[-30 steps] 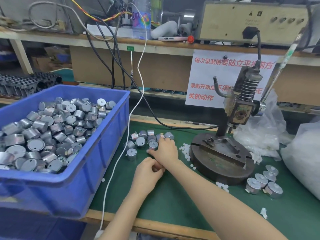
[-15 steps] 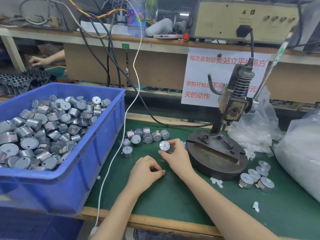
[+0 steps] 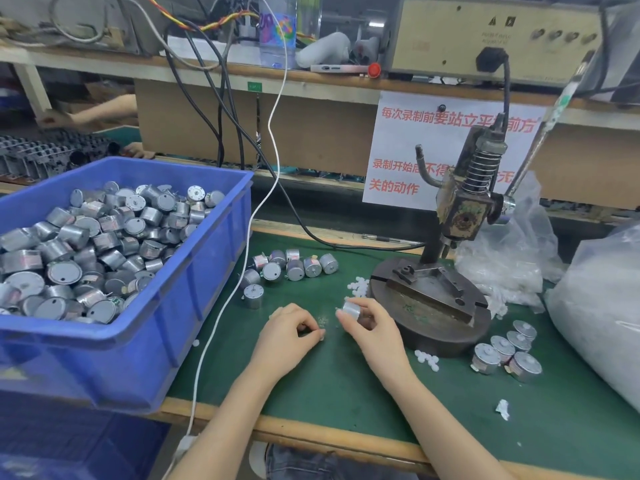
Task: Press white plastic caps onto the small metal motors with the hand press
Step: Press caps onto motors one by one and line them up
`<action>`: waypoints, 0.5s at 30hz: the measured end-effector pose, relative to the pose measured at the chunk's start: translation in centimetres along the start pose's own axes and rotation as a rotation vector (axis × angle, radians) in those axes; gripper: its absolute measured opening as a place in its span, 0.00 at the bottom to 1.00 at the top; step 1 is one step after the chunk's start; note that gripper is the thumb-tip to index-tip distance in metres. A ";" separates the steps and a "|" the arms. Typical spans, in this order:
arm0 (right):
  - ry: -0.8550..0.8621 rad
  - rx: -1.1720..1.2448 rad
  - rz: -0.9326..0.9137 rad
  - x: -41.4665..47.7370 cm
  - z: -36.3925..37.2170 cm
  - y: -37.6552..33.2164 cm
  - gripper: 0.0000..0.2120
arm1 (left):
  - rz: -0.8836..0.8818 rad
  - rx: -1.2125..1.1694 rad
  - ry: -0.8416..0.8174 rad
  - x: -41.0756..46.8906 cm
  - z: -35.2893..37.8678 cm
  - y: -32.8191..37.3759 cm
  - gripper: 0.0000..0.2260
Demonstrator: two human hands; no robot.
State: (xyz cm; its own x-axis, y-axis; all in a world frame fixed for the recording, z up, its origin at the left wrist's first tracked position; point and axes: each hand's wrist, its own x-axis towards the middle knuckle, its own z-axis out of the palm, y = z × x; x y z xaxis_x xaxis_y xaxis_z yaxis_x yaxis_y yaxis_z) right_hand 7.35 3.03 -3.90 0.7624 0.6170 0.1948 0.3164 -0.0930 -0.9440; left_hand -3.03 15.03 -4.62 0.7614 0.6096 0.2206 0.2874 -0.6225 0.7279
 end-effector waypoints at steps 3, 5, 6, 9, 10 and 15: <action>-0.024 0.017 -0.031 -0.3 0.6 0.0 0.06 | -0.031 0.009 0.029 0.3 0.0 0.0 0.07; -0.058 -0.070 -0.050 -0.2 0.8 0.1 0.06 | -0.041 -0.003 0.042 0.4 0.0 0.0 0.08; -0.070 -0.109 -0.059 -0.1 0.8 0.3 0.07 | -0.049 -0.019 0.049 0.3 0.0 0.0 0.08; -0.121 -0.207 -0.090 0.1 1.0 0.6 0.07 | -0.074 -0.058 0.071 0.3 0.0 0.1 0.08; -0.143 -0.243 -0.106 0.2 1.2 0.6 0.08 | -0.077 -0.060 0.073 0.3 0.0 0.1 0.08; -0.211 -0.350 -0.215 0.3 1.6 0.4 0.13 | -0.103 -0.095 0.083 0.3 0.0 0.1 0.10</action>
State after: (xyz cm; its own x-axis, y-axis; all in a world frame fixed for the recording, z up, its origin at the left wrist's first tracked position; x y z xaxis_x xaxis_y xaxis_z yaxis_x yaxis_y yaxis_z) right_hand 6.80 4.38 -4.65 0.5386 0.7933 0.2839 0.6541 -0.1813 -0.7344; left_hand -2.83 15.16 -4.49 0.6791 0.7085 0.1919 0.3018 -0.5078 0.8069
